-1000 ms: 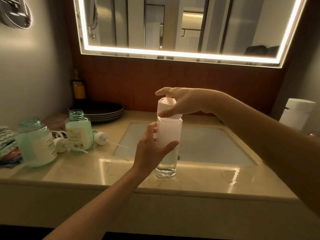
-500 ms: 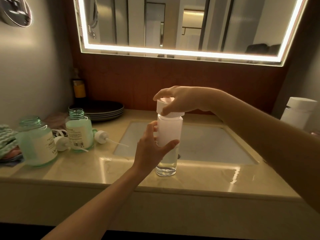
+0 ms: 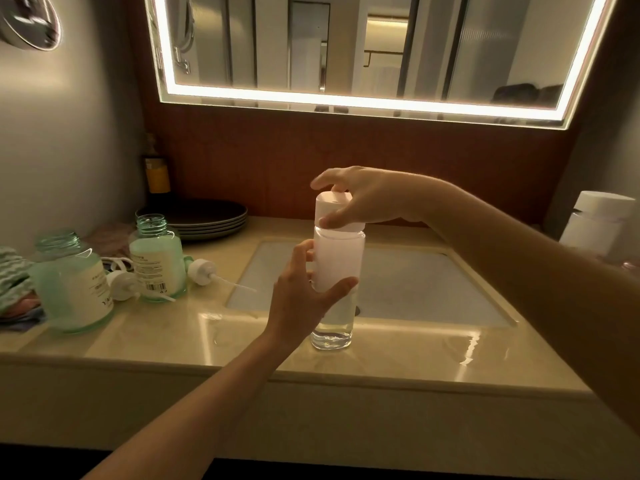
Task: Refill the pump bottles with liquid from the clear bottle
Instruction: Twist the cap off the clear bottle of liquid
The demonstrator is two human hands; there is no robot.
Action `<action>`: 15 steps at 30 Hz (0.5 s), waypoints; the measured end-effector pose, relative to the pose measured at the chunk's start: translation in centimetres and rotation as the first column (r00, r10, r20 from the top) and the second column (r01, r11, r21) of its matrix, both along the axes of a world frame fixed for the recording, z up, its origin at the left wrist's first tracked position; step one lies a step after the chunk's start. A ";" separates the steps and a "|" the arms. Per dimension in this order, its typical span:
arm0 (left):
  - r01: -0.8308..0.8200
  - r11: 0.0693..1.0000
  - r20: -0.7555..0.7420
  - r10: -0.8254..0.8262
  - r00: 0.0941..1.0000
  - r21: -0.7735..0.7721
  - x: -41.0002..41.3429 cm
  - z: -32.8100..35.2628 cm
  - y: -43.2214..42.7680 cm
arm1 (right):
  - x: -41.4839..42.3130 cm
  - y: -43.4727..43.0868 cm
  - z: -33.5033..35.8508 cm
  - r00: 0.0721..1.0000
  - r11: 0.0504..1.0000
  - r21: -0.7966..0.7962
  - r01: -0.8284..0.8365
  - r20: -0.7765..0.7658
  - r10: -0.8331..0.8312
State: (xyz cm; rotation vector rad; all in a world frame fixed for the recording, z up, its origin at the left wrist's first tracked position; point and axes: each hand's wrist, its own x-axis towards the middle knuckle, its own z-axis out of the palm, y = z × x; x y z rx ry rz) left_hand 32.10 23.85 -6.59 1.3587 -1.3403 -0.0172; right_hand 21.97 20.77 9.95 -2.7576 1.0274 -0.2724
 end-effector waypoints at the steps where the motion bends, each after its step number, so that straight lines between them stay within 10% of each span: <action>1: 0.002 1.000 -0.002 -0.002 1.000 0.000 -0.1 0.0 0.0 | -0.2 0.1 0.2 1.000 1.000 0.017 -0.007 0.014 0.007; 10: 0.016 1.000 -0.005 -0.016 1.000 -0.005 0.0 -0.1 0.0 | 0.4 0.9 -0.7 0.963 0.896 -0.412 0.169 -0.127 -0.240; 15: 0.019 1.000 0.000 -0.019 1.000 -0.008 0.0 -0.1 0.0 | 0.3 0.2 -0.8 0.988 0.948 -0.288 0.133 -0.040 -0.151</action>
